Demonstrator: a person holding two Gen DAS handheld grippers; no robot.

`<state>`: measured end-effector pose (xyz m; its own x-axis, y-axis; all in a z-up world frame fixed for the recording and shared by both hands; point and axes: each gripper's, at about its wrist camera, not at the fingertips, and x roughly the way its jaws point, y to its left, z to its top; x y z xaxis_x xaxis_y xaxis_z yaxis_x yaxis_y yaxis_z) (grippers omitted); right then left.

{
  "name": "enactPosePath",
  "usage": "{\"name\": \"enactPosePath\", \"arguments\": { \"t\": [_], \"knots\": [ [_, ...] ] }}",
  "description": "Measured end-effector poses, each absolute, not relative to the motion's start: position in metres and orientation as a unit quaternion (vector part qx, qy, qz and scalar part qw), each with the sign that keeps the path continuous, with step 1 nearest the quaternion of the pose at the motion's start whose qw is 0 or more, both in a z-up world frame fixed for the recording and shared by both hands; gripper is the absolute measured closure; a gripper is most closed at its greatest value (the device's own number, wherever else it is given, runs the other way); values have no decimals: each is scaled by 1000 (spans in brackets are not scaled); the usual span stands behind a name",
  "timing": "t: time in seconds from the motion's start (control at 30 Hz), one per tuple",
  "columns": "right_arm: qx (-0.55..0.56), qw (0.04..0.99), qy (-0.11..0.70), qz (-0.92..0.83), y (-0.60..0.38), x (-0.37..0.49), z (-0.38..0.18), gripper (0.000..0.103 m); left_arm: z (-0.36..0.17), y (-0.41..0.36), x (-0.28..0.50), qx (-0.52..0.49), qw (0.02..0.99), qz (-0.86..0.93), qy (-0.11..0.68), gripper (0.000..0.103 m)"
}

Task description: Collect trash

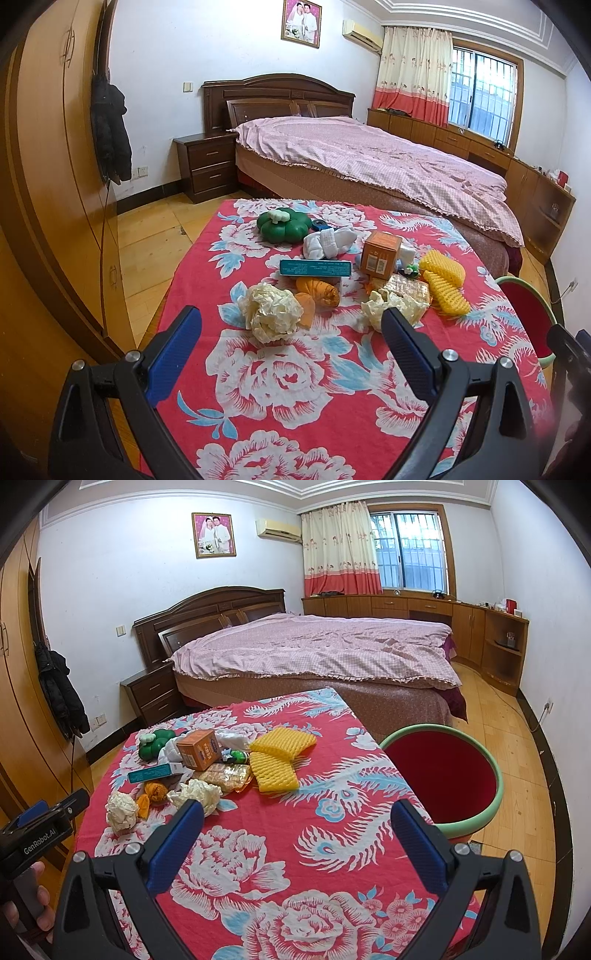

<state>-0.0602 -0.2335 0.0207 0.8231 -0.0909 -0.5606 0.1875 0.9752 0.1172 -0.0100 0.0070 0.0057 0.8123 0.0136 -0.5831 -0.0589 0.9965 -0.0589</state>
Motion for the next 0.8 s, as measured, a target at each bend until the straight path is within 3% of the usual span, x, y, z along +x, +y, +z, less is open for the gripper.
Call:
{"name": "enactPosePath", "arguments": {
  "t": [0.8],
  "knots": [
    [83,951,288,-73,-234,-59,18,0,5,6,-9,-36,951,20,307,6]
  ]
}}
